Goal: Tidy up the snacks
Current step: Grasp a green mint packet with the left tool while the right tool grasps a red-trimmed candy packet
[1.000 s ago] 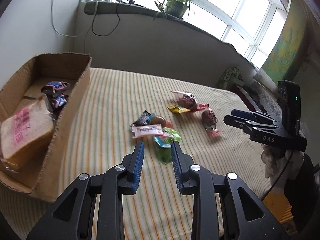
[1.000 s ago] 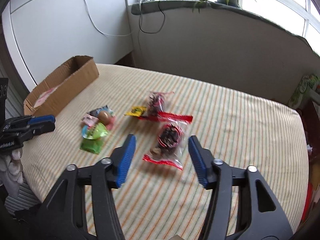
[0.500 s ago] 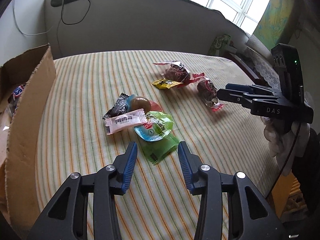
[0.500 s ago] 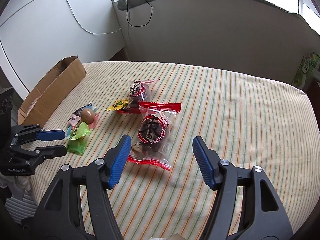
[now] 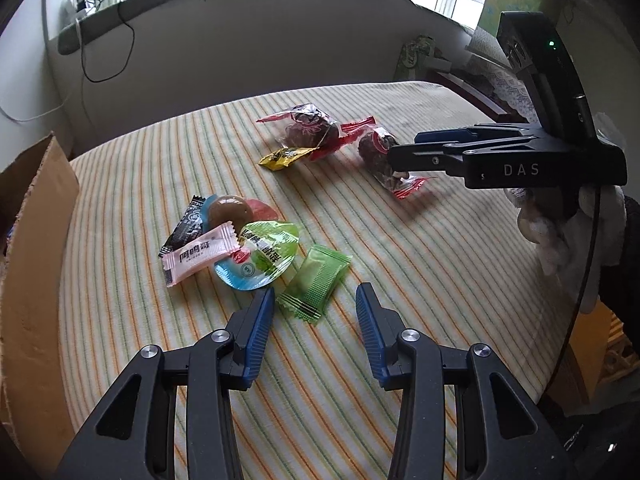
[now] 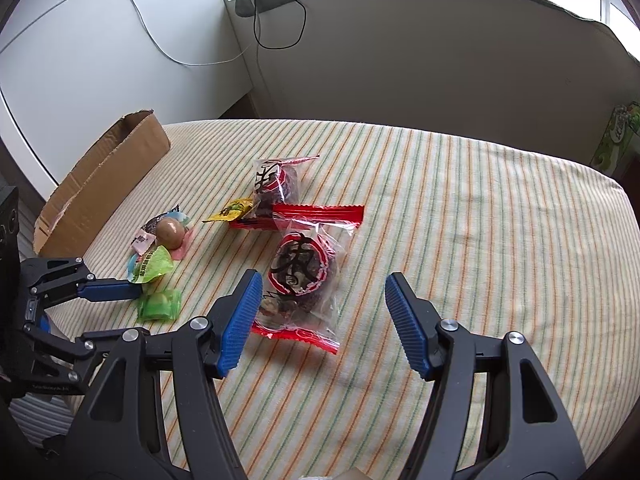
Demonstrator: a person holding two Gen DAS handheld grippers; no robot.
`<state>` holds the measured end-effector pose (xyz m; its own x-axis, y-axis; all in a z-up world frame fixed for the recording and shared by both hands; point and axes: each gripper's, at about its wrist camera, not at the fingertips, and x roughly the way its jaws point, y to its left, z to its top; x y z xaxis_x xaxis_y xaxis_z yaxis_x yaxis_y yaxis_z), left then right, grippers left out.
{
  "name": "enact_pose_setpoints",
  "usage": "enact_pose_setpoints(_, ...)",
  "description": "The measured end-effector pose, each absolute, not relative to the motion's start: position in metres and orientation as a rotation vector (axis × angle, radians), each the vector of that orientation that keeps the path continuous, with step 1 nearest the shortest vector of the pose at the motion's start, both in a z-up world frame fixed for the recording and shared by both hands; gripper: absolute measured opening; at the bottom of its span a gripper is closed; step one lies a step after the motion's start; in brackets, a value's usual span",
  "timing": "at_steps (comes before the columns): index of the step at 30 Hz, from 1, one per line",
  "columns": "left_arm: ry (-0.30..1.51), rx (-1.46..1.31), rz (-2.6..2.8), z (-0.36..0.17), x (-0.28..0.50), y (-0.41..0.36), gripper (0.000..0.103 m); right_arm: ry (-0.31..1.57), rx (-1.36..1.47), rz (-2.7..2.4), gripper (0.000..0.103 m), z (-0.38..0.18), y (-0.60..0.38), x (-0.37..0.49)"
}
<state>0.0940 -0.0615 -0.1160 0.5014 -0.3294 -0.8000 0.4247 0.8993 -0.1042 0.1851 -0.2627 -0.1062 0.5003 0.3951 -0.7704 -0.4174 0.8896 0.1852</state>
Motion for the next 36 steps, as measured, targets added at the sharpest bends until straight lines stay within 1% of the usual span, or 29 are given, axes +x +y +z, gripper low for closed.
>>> enact_pose_setpoints(13, 0.927, 0.223, -0.491, -0.12, 0.113, -0.086, 0.04, 0.938, -0.024, 0.493, 0.067, -0.111, -0.257, 0.193)
enact_pose_setpoints(15, 0.926, 0.22, -0.502, -0.12, 0.112, -0.086, 0.034, 0.94, -0.03, 0.494, 0.067, -0.111, -0.257, 0.194)
enact_pose_setpoints(16, 0.924, 0.227, -0.504, -0.121, 0.111, -0.086, 0.032, 0.942, -0.033, 0.495, 0.067, -0.112, -0.256, 0.195)
enact_pose_setpoints(18, 0.92, 0.241, -0.511, -0.12, 0.108, -0.088, 0.025, 0.951, -0.038, 0.495, 0.067, -0.114, -0.253, 0.197)
enact_pose_setpoints(20, 0.918, 0.248, -0.515, -0.12, 0.107, -0.089, 0.021, 0.958, -0.042, 0.492, 0.067, -0.116, -0.251, 0.198)
enact_pose_setpoints(25, 0.919, 0.226, -0.516, -0.122, 0.111, -0.091, 0.021, 0.96, -0.062, 0.475, 0.067, -0.118, -0.241, 0.203)
enact_pose_setpoints(26, 0.918, 0.229, -0.516, -0.122, 0.111, -0.092, 0.021, 0.96, -0.066, 0.474, 0.065, -0.118, -0.239, 0.204)
enact_pose_setpoints(27, 0.917, 0.231, -0.516, -0.122, 0.111, -0.092, 0.021, 0.96, -0.071, 0.472, 0.057, -0.118, -0.238, 0.205)
enact_pose_setpoints(30, 0.901, 0.259, -0.511, -0.122, 0.109, -0.095, 0.021, 0.96, -0.095, 0.46, 0.046, -0.118, -0.232, 0.206)
enact_pose_setpoints(31, 0.894, 0.266, -0.504, -0.122, 0.108, -0.096, 0.021, 0.96, -0.099, 0.46, 0.045, -0.118, -0.232, 0.206)
enact_pose_setpoints(33, 0.887, 0.266, -0.495, -0.122, 0.107, -0.098, 0.02, 0.959, -0.098, 0.458, 0.039, -0.118, -0.232, 0.206)
enact_pose_setpoints(36, 0.893, 0.227, -0.492, -0.121, 0.107, -0.095, 0.02, 0.953, -0.082, 0.459, 0.036, -0.116, -0.236, 0.204)
